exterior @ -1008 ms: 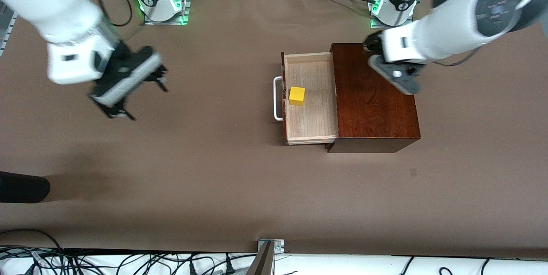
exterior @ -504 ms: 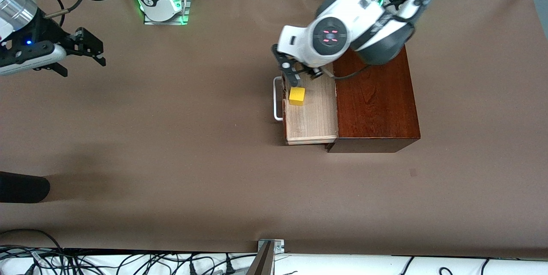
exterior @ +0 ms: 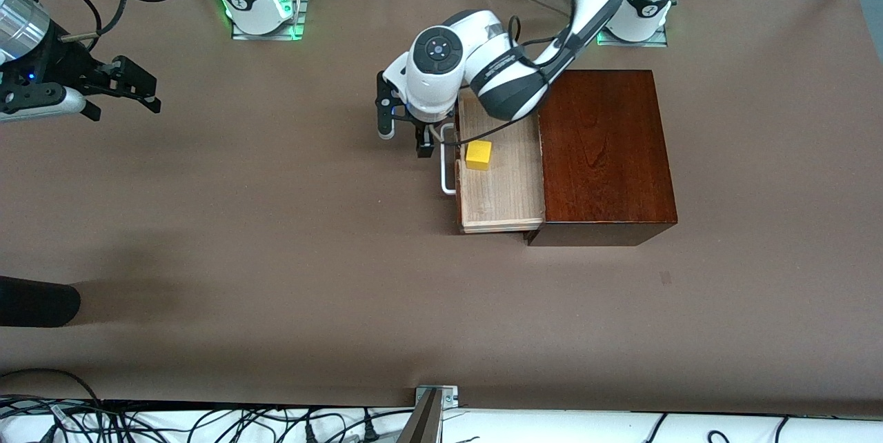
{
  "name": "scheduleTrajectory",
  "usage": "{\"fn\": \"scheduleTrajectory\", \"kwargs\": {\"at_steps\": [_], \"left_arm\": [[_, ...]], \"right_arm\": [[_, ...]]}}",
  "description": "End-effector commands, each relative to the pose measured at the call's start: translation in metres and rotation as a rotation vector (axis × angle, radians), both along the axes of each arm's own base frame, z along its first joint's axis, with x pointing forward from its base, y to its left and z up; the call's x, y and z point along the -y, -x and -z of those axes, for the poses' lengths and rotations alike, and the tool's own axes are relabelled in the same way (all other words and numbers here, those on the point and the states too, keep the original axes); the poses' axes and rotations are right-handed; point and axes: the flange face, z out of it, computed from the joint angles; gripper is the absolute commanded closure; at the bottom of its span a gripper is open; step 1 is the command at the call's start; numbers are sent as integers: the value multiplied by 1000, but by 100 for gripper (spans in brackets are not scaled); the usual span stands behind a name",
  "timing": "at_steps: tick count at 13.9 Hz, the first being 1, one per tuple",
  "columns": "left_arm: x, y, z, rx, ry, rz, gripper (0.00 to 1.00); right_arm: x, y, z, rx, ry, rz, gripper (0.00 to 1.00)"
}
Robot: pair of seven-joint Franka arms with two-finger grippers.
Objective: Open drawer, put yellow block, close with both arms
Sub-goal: 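Move the left gripper to the drawer front while the right gripper retracts, then push the drawer shut into the box with the left gripper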
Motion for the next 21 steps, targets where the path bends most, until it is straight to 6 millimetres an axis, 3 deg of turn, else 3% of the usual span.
{"fn": "scheduleTrajectory", "kwargs": {"at_steps": [1,5,8,12,17,21], "left_arm": [[5,-10,25,93,-51,110,0],[-19,-9,34,14,-202,108,0],[-46,-17,17,-31,-301,84,0],[-69,-16,15,-96,-410,76,0],[-120,-42,12,-137,-534,28,0],[-125,-44,14,-145,-543,21,0]], "right_arm": [[1,-10,4,-8,16,16,0],[-12,-12,4,-5,18,-4,0],[-2,-13,8,-18,20,12,0],[7,-17,12,-11,84,3,0],[3,-17,12,-13,76,1,0],[3,-17,13,-15,75,1,0]]}}
